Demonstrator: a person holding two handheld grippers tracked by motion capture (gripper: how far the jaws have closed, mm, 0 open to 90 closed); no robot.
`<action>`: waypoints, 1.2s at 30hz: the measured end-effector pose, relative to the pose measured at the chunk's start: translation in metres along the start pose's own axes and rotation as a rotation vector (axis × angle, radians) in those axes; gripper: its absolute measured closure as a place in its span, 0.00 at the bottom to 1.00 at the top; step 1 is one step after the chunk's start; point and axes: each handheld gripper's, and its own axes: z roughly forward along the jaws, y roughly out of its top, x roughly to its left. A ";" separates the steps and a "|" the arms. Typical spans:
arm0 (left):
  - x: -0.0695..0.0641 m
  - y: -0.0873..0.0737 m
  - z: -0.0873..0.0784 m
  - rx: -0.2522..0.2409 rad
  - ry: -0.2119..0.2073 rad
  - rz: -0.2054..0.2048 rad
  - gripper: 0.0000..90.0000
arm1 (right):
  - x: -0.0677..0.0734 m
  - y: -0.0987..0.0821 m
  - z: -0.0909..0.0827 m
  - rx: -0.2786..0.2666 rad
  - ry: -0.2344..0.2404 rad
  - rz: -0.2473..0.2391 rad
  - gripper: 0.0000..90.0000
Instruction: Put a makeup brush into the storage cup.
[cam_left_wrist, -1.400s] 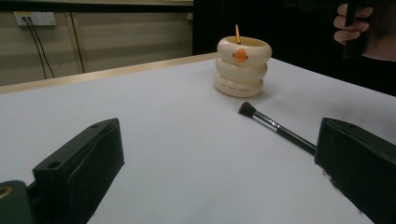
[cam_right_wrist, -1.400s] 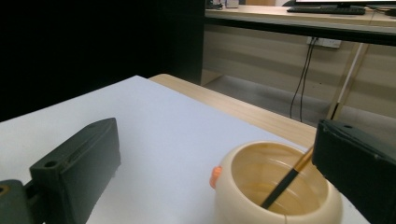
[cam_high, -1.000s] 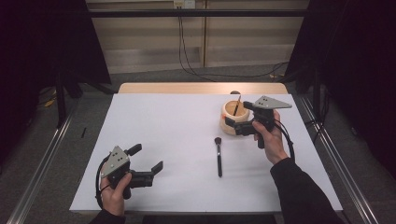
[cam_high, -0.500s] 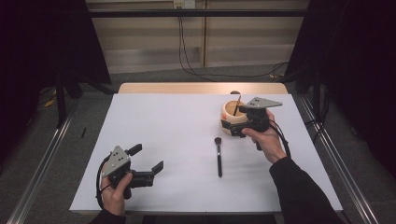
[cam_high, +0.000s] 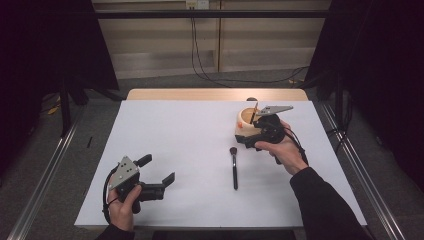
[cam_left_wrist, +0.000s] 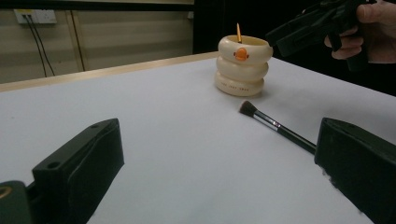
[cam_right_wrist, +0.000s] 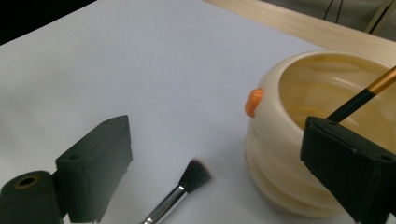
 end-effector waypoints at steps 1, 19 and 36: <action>0.000 0.000 0.000 0.000 0.000 -0.001 0.01 | 0.000 0.000 0.000 0.006 0.009 0.004 0.11; 0.000 0.000 0.000 0.004 0.006 -0.010 0.01 | 0.003 -0.004 0.012 0.168 0.023 0.033 0.23; 0.001 -0.001 0.001 0.008 -0.005 -0.009 0.01 | 0.007 -0.008 0.034 0.395 0.070 0.094 0.28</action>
